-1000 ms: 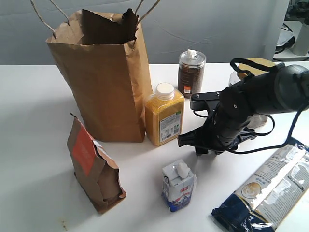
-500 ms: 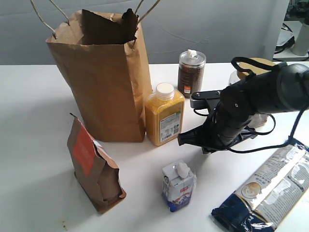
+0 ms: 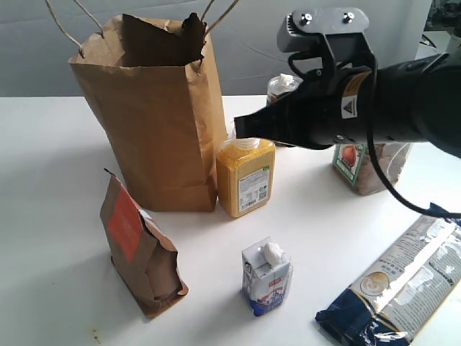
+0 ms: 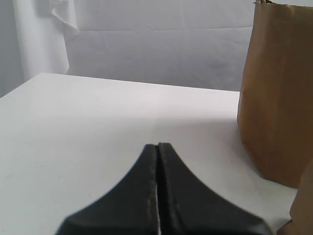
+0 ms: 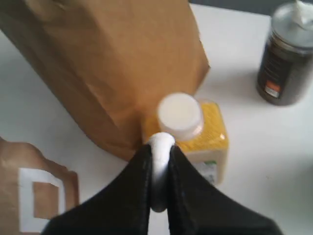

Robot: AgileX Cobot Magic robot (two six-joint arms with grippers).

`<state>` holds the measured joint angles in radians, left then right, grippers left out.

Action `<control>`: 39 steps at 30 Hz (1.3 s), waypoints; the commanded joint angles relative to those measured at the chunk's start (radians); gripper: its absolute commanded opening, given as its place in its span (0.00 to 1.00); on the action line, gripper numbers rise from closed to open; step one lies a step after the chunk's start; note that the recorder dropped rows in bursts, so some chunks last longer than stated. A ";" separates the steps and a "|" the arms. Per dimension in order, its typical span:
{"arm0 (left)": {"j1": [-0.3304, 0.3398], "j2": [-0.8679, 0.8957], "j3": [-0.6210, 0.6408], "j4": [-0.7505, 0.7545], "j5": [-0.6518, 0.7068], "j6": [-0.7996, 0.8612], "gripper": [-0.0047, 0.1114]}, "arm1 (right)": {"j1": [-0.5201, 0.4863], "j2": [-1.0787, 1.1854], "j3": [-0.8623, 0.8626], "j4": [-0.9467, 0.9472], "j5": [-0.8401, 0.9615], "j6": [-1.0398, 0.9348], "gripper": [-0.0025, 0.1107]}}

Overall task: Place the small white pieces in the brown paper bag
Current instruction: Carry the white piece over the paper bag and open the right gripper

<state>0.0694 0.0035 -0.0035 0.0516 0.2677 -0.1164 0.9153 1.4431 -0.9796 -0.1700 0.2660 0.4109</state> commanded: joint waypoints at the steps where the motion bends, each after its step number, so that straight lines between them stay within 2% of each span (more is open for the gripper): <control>1: -0.004 -0.003 0.004 -0.008 -0.002 -0.004 0.04 | 0.060 -0.006 0.005 0.047 -0.226 -0.015 0.02; 4: -0.004 -0.003 0.004 -0.008 -0.002 -0.004 0.04 | 0.078 0.009 -0.048 0.049 -0.338 -0.018 0.02; 8: -0.004 -0.003 0.004 -0.008 -0.002 -0.004 0.04 | 0.082 0.108 -0.204 0.010 -0.338 -0.018 0.02; 14: -0.004 -0.003 0.004 -0.008 -0.002 -0.004 0.04 | 0.082 0.296 -0.426 -0.066 -0.274 -0.018 0.02; 20: -0.004 -0.003 0.004 -0.008 -0.002 -0.004 0.04 | 0.082 0.448 -0.615 -0.066 -0.159 -0.018 0.03; 23: -0.004 -0.003 0.004 -0.008 -0.002 -0.004 0.04 | 0.082 0.474 -0.651 -0.068 -0.141 -0.018 0.12; 28: -0.004 -0.003 0.004 -0.008 -0.002 -0.004 0.04 | 0.082 0.476 -0.651 -0.072 -0.142 -0.014 0.45; 30: -0.004 -0.003 0.004 -0.008 -0.002 -0.004 0.04 | 0.082 0.476 -0.651 -0.072 -0.135 -0.014 0.54; 35: -0.004 -0.003 0.004 -0.008 -0.002 -0.004 0.04 | 0.082 0.463 -0.651 -0.085 -0.102 0.018 0.55; 39: -0.004 -0.003 0.004 -0.008 -0.002 -0.004 0.04 | 0.087 0.415 -0.651 -0.123 -0.054 0.045 0.45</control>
<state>0.0694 0.0035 -0.0035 0.0516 0.2677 -0.1164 0.9969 1.9021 -1.6232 -0.2634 0.1841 0.4399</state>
